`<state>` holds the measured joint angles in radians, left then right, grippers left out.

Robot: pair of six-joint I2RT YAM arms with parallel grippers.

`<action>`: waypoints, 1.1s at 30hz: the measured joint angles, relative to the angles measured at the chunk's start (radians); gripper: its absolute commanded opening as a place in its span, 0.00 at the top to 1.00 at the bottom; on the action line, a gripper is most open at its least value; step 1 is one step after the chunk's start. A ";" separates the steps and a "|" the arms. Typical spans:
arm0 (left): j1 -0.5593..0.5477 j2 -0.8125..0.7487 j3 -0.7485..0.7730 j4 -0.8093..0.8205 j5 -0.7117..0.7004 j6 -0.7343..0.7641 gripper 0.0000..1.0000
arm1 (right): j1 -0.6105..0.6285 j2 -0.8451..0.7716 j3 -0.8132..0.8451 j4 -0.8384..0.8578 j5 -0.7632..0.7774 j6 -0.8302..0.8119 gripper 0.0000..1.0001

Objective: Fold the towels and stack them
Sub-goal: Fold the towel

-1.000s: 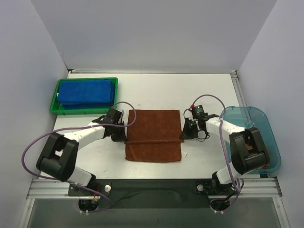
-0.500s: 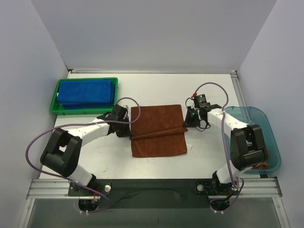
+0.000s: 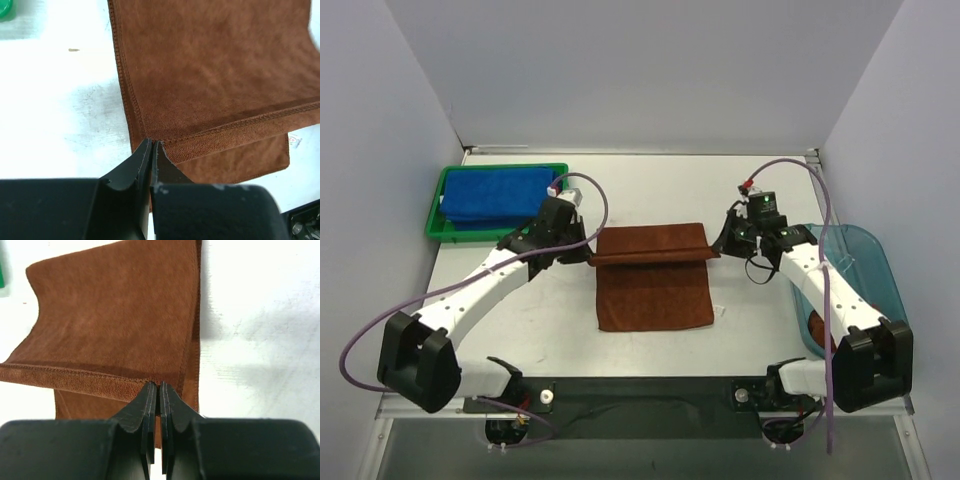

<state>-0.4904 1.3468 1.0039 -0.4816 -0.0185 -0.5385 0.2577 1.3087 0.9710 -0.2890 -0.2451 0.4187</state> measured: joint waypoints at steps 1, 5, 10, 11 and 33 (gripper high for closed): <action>-0.001 -0.021 -0.006 -0.001 0.000 0.000 1.00 | 0.000 -0.013 -0.010 0.001 -0.004 0.002 1.00; -0.012 -0.068 -0.080 0.003 0.005 -0.001 1.00 | 0.027 -0.034 -0.095 -0.004 -0.010 0.019 1.00; -0.017 -0.034 -0.216 0.014 0.028 -0.007 1.00 | 0.085 0.026 -0.198 -0.001 -0.018 0.039 1.00; -0.019 -0.020 -0.237 0.016 0.034 -0.010 1.00 | 0.094 0.044 -0.215 0.005 -0.019 0.042 1.00; -0.058 -0.002 -0.293 0.072 0.052 -0.051 1.00 | 0.073 0.100 -0.208 0.018 -0.006 0.031 1.00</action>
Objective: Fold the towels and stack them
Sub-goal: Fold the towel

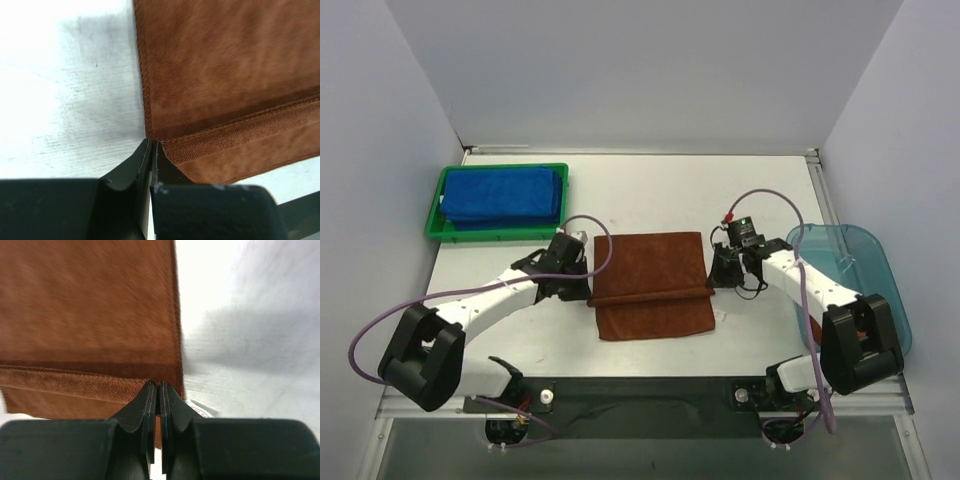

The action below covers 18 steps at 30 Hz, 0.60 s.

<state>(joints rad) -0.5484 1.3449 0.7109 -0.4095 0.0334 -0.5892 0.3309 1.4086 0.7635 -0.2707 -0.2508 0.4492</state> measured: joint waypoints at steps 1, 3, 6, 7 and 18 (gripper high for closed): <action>0.000 -0.014 0.013 -0.011 -0.005 0.000 1.00 | -0.002 -0.020 0.018 -0.009 0.004 -0.005 1.00; 0.000 -0.050 0.039 -0.029 -0.013 0.000 1.00 | -0.008 -0.060 0.054 -0.027 0.013 -0.012 1.00; -0.009 -0.110 0.066 -0.048 -0.026 -0.003 1.00 | -0.014 -0.113 0.083 -0.043 0.025 -0.020 1.00; -0.015 -0.129 0.069 -0.053 -0.029 -0.006 1.00 | -0.016 -0.127 0.084 -0.049 0.027 -0.023 1.00; -0.099 -0.173 -0.018 -0.060 -0.050 -0.061 1.00 | -0.017 -0.182 -0.004 -0.101 0.024 -0.010 1.00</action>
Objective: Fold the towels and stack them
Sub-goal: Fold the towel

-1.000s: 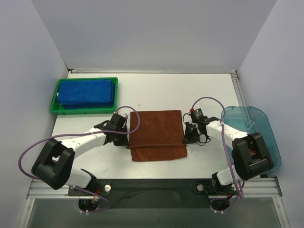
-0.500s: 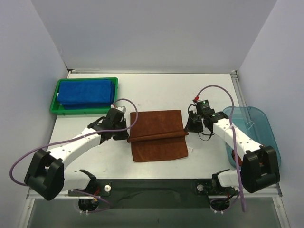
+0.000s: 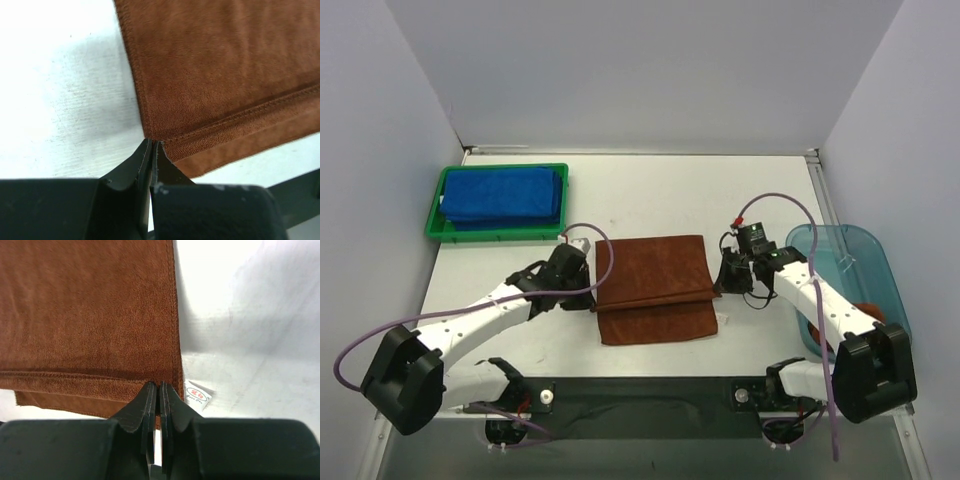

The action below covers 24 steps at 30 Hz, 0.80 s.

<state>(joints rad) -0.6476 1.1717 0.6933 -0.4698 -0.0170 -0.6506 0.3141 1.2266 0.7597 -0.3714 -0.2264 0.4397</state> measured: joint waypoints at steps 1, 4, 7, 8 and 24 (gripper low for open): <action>-0.002 0.017 -0.013 0.010 0.000 -0.002 1.00 | 0.001 0.012 -0.011 0.001 -0.006 0.005 1.00; -0.002 0.090 -0.037 0.042 0.000 -0.008 1.00 | 0.002 0.066 -0.037 0.014 -0.026 0.013 1.00; -0.005 0.145 -0.049 0.065 0.003 -0.012 1.00 | 0.002 0.121 -0.059 0.029 -0.037 0.021 1.00; -0.005 0.152 -0.049 0.069 0.003 -0.012 1.00 | 0.002 0.132 -0.064 0.031 -0.039 0.024 1.00; -0.007 0.147 -0.055 0.078 0.006 -0.014 1.00 | 0.002 0.150 -0.079 0.050 -0.040 0.030 1.00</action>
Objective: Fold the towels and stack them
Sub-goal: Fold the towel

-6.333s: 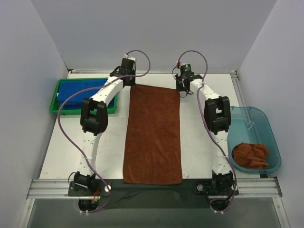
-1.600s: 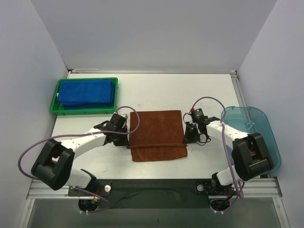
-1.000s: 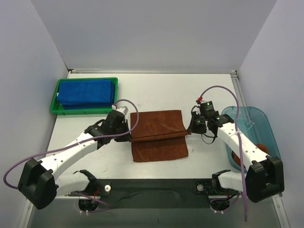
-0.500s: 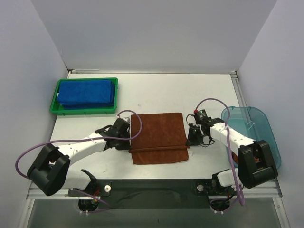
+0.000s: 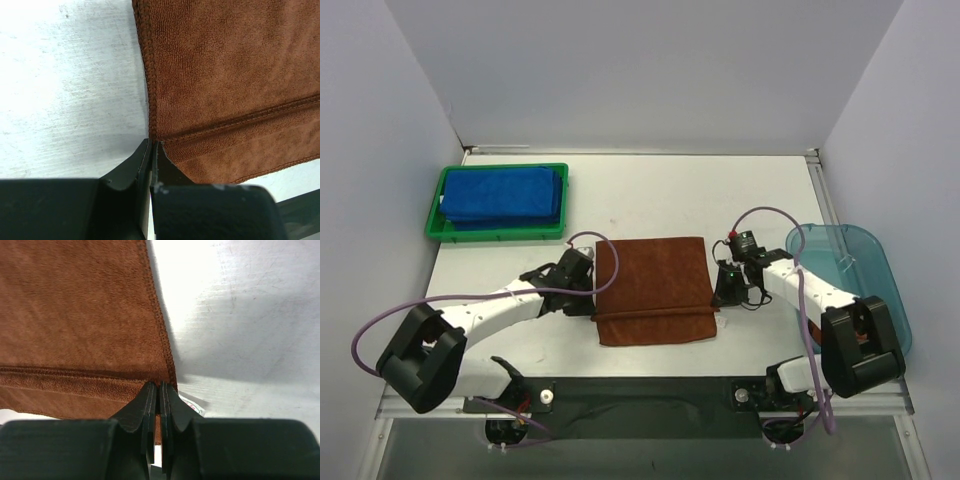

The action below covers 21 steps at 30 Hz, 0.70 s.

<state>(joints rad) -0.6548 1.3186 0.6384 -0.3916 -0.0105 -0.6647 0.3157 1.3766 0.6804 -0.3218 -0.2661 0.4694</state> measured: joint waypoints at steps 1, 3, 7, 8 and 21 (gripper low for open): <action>0.000 -0.003 0.006 -0.008 -0.002 0.002 1.00 | 0.000 -0.010 0.002 -0.003 0.002 0.000 1.00; 0.000 -0.011 0.039 -0.044 -0.011 0.010 1.00 | 0.000 -0.037 0.017 -0.021 0.008 -0.001 1.00; 0.000 -0.057 0.158 -0.121 -0.058 0.034 1.00 | -0.002 -0.123 0.085 -0.068 0.034 -0.005 1.00; 0.000 -0.074 0.183 -0.134 -0.071 0.041 1.00 | -0.002 -0.148 0.101 -0.071 0.035 -0.006 1.00; -0.042 -0.172 0.084 -0.167 -0.049 0.019 1.00 | 0.007 -0.281 -0.007 -0.101 0.007 0.028 1.00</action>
<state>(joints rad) -0.6968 1.1461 0.7227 -0.5587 -0.0597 -0.6453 0.3225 1.0958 0.6731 -0.4225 -0.2588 0.4976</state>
